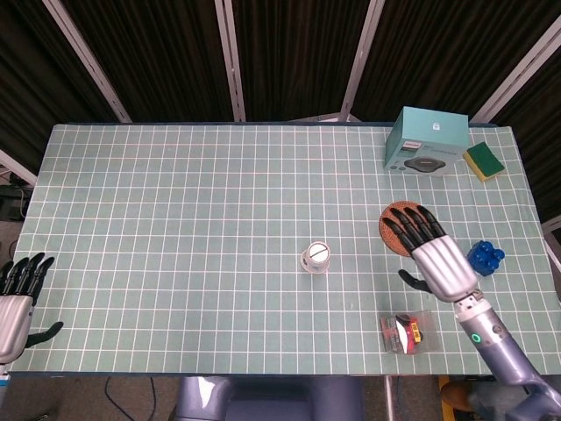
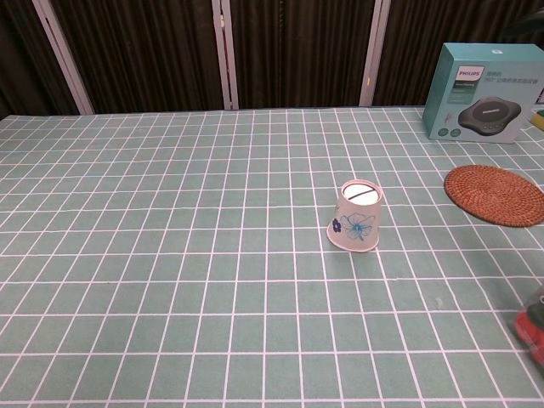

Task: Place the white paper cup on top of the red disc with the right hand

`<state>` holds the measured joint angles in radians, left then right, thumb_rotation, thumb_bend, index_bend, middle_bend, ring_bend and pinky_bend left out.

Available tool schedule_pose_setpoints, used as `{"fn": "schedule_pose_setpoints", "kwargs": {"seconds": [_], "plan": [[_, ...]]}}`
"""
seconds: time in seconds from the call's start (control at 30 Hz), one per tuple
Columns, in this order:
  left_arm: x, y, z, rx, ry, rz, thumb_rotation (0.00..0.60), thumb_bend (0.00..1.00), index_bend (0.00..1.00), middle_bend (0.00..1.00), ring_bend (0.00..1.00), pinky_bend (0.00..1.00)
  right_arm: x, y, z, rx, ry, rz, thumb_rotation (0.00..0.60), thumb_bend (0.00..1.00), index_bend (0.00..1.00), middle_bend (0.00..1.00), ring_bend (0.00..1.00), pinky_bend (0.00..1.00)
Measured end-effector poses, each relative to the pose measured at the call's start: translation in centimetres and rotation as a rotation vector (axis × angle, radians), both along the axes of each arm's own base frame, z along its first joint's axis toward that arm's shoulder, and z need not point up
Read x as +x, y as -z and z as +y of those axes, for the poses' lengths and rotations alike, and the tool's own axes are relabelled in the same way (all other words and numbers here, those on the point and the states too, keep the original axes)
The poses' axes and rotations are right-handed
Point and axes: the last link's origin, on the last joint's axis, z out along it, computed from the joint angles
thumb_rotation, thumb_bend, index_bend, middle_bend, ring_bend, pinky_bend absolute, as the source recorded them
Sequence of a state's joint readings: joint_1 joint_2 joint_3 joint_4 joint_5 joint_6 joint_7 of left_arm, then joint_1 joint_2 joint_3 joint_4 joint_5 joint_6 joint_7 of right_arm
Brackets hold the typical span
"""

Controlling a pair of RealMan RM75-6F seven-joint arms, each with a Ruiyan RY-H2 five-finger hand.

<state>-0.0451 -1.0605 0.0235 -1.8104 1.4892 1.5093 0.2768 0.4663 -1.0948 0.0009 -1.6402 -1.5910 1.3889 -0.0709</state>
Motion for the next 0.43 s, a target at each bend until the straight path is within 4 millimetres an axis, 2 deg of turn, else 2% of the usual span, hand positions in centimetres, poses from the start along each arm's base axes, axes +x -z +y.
{"fn": "schedule_pose_setpoints", "kwargs": {"seconds": [0.07, 0.2, 0.43], "plan": [[0.1, 0.0, -0.2, 0.001, 0.008, -0.001, 0.600, 0.00, 0.00, 0.00, 0.00, 0.00, -1.3, -1.1, 1.0, -0.045, 0.013, -0.012, 0.600, 0.02, 0.00, 0.00, 0.00, 0.00], [0.0, -0.2, -0.5, 0.007, 0.020, -0.002, 0.600, 0.00, 0.00, 0.00, 0.00, 0.00, -3.8, -2.4, 2.5, -0.108, 0.059, -0.039, 0.600, 0.00, 0.00, 0.00, 0.00, 0.00], [0.0, -0.3, -0.6, 0.023, 0.036, -0.004, 0.600, 0.00, 0.00, 0.00, 0.00, 0.00, -6.2, -2.4, 4.7, -0.184, 0.141, -0.018, 0.600, 0.00, 0.00, 0.00, 0.00, 0.00]]}}
